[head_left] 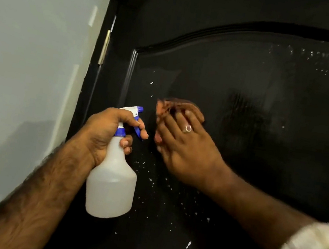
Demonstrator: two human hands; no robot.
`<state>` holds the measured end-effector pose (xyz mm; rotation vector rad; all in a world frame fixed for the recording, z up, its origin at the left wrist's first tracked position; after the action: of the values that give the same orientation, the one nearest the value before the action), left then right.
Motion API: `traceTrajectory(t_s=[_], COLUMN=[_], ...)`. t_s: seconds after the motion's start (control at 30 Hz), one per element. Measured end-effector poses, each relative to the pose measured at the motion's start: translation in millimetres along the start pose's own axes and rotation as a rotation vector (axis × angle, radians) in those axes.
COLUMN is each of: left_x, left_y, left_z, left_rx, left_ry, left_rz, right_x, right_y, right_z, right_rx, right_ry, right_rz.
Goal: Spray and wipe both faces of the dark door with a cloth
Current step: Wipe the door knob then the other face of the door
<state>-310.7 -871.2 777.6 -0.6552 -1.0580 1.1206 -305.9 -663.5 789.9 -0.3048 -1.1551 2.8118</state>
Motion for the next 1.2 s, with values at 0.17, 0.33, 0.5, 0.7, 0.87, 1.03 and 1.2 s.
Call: traceTrajectory(t_s=[0.17,0.33,0.5,0.7,0.87,1.03,1.2], left_x=[0,0,-23,-63,-69,-68,-68], left_y=[15,9,-18,-32,-26,-15,-18], left_z=[-8,-4,7,4,-6,-7,10], left_rx=[-0.017,-0.032,-0.011,0.071,0.07,0.034,0.015], left_ry=[0.042,-0.024,-0.048,-0.149,-0.157,-0.117,-0.147], left_rz=[0.03,0.076,0.066,0.064,0.08,0.097,0.123], right_x=[-22,-40,-19,20,21,-4,-17], right_y=[1,-95,-110,20,102,21,-80], right_z=[-104,-21,104,99,-44,-57,66], right_rx=[-0.073,0.201,0.308,0.028,-0.205,-0.046,0.263], right_ry=[0.017,-0.133,-0.117,-0.008,0.097,-0.056,-0.095], right_rz=[0.006,-0.148,-0.179,-0.003,0.16,0.044,-0.141])
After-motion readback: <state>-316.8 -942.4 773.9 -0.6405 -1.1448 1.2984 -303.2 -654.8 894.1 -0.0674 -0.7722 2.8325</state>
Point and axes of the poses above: each hand's wrist, its own z-axis towards the middle knuckle, its own x-axis out of the palm, y = z × x, the point moved 1 cm from there along z, towards the middle knuckle, and after that the axes turned 12 degrees about -y, right-handed, at the moved point
